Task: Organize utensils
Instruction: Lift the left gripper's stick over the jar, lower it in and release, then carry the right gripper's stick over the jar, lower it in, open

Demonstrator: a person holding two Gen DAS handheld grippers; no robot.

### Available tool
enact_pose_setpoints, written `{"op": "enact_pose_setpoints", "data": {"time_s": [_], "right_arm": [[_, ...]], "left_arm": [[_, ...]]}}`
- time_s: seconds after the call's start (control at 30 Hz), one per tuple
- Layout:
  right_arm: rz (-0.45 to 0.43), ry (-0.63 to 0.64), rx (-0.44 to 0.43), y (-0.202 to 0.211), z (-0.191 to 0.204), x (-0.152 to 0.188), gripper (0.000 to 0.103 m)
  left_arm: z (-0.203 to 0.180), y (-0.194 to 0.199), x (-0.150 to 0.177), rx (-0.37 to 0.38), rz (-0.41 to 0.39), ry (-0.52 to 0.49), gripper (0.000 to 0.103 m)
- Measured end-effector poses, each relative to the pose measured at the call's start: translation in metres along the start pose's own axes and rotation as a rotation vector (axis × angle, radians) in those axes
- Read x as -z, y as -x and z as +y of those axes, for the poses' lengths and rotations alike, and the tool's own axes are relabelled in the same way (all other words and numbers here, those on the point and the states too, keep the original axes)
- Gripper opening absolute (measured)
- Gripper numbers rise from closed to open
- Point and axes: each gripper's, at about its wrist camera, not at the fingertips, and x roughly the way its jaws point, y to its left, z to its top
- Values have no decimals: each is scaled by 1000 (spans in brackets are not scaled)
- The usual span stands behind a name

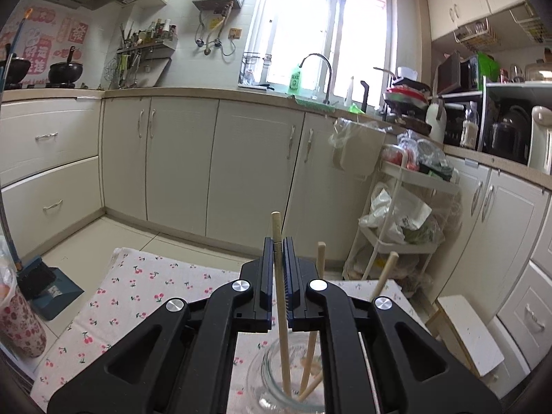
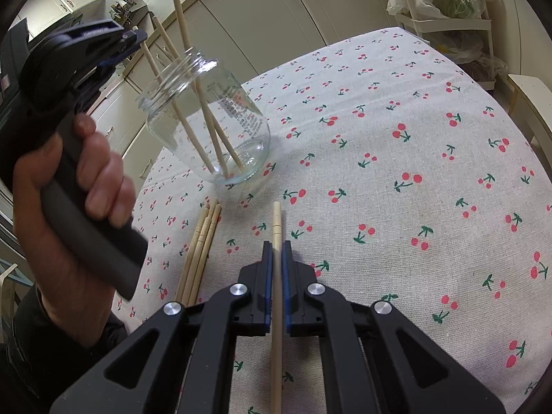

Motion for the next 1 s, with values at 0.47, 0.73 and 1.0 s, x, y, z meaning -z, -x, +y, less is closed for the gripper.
{"op": "enact_pose_setpoints", "data": {"time_s": [0.47, 0.73, 1.0], "right_arm": [[0, -3, -2, 1, -1, 0, 6], [-24, -90, -34, 8, -10, -3, 6], [-296, -54, -146, 64, 36, -48, 6]], "left_arm": [[4, 39, 10, 25, 108, -79, 20], [50, 82, 19, -72, 109, -13, 72], [106, 76, 66, -140, 264, 87, 73]]}}
